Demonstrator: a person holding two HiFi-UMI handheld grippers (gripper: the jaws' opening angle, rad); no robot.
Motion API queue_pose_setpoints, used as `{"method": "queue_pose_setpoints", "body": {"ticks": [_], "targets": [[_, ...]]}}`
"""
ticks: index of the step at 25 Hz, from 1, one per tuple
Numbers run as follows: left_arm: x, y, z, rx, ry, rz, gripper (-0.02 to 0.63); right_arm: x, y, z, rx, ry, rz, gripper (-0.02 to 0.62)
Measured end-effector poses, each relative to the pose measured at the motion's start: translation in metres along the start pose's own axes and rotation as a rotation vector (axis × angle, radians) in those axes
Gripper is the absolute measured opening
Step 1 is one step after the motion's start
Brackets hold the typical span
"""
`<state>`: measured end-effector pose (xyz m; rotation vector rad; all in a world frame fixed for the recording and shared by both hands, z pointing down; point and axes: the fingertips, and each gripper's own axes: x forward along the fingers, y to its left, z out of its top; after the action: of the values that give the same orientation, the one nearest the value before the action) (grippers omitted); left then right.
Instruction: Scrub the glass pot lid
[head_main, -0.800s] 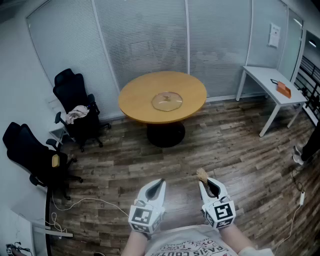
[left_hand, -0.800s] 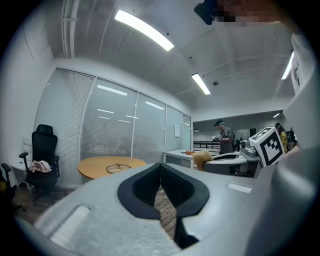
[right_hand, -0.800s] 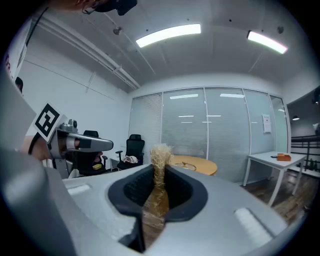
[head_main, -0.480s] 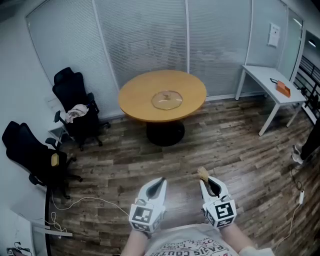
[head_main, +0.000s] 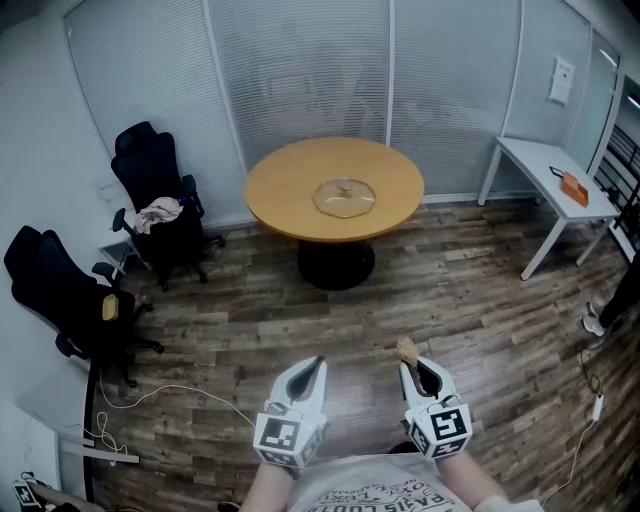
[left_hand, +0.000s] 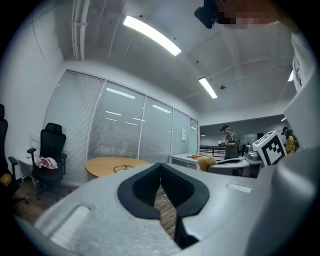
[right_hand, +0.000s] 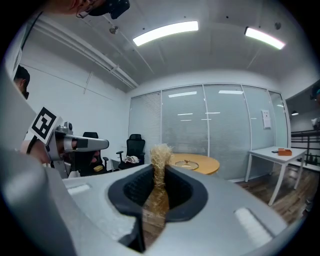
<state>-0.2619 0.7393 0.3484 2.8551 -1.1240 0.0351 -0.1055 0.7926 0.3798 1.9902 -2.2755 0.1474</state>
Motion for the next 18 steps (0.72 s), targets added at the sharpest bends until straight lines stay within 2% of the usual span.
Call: {"method": "queue_pose_setpoints", "body": {"ticks": [5, 9, 14, 18], "targets": [[0.009, -0.001, -0.016, 0.01, 0.028, -0.012, 0.008, 0.018, 0.0, -0.006, -0.01, 0.013, 0.052, 0.06], [0.031, 0.006, -0.027, -0.002, 0.052, 0.017, 0.008, 0.045, -0.015, -0.012, -0.016, 0.031, 0.093, 0.06], [0.081, 0.021, -0.028, 0.015, 0.037, 0.06, 0.008, 0.1, -0.055, -0.013, -0.008, 0.032, 0.15, 0.06], [0.141, 0.035, -0.017, 0.01, 0.032, 0.114, 0.008, 0.153, -0.095, -0.004, -0.014, 0.029, 0.2, 0.06]]}}
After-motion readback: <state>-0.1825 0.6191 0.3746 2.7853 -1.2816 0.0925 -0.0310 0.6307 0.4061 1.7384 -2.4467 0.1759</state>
